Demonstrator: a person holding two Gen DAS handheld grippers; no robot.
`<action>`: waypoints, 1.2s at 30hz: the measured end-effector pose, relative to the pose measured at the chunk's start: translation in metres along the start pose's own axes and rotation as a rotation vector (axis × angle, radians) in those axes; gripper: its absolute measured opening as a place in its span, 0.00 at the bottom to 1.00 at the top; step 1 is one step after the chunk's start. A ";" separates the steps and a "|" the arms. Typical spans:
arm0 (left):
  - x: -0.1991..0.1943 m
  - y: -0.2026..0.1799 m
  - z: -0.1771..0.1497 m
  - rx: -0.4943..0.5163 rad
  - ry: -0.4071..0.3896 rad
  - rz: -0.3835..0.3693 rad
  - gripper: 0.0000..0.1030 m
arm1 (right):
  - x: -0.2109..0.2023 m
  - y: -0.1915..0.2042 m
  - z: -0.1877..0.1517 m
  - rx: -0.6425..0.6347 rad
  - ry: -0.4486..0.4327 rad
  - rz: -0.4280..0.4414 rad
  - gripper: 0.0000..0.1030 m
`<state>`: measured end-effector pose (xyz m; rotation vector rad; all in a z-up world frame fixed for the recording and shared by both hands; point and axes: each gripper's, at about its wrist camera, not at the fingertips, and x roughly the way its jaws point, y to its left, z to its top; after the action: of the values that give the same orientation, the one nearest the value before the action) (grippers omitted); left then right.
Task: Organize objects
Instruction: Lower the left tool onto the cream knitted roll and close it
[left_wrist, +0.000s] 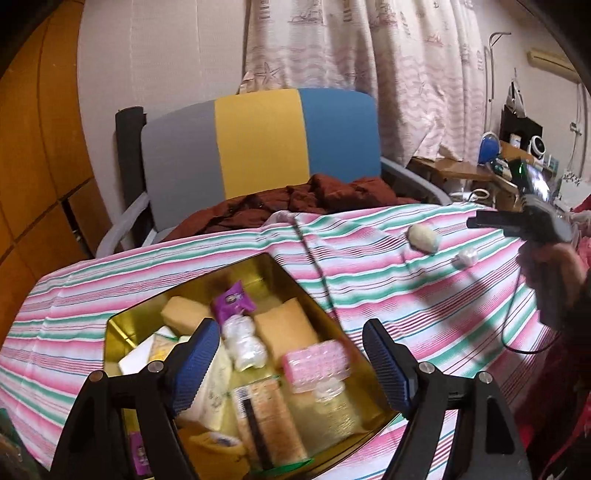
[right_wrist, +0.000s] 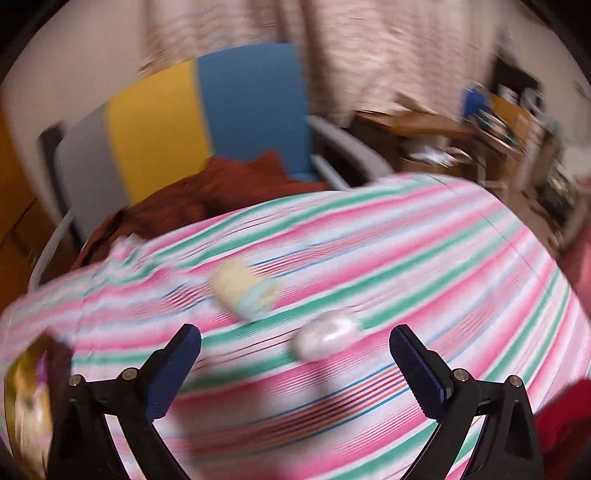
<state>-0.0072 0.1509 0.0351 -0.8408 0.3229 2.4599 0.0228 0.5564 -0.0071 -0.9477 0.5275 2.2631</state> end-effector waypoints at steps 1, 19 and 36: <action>0.002 -0.003 0.001 0.002 0.002 -0.010 0.79 | 0.007 -0.012 -0.002 0.049 0.010 -0.016 1.00; 0.074 -0.096 0.039 0.174 0.088 -0.105 0.80 | 0.045 -0.044 -0.003 0.216 0.212 0.035 1.00; 0.115 -0.150 0.053 0.280 0.137 -0.151 0.80 | 0.041 -0.063 -0.004 0.329 0.206 0.064 1.00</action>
<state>-0.0301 0.3416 -0.0040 -0.8785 0.6135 2.1592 0.0449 0.6161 -0.0475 -1.0078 0.9990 2.0575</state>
